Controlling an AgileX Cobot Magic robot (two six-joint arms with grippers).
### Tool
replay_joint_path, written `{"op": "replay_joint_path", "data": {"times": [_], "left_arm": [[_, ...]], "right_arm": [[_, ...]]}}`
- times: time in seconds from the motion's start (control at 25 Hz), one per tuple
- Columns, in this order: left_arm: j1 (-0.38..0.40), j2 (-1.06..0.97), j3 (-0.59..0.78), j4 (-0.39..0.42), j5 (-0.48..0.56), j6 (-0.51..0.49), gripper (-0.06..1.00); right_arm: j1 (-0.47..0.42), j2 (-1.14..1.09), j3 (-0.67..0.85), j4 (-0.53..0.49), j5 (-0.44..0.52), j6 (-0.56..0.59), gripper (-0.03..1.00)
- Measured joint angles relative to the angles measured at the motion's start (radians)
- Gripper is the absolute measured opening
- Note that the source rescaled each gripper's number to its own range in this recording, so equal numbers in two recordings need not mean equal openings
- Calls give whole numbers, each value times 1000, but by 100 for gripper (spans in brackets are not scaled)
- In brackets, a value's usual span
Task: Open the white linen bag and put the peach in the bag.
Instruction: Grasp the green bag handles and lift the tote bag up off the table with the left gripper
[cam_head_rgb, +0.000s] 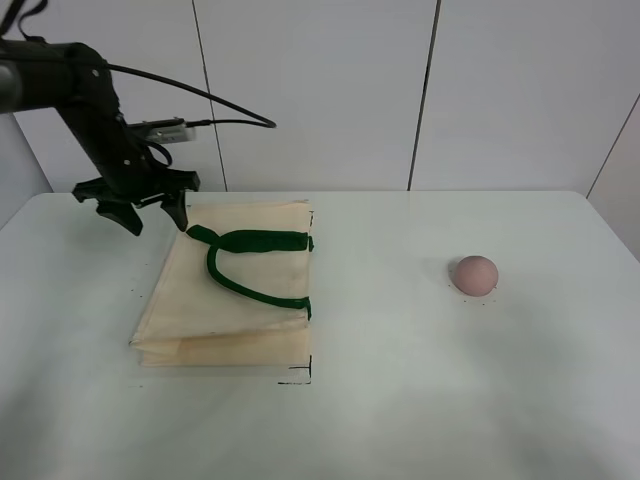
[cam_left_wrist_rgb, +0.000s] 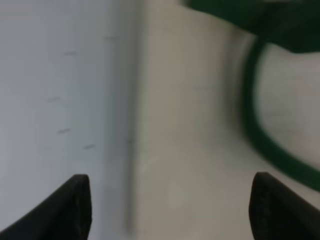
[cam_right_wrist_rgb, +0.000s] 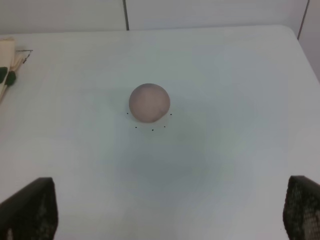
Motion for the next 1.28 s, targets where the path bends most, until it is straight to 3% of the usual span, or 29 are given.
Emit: {"op": "replay_joint_path", "data": {"times": [0.24,1.16,1.28], "left_arm": [[-92,87,-34,-6,-73,-45,100],[-98,289,-77,81,-176,-103,100],[-98,295,-80,78,-177,-104,89]], "right_arm": [[0,0,0,0,0,0,100],[0,0,0,0,0,0,100],[0,0,0,0,0,0,100]]}}
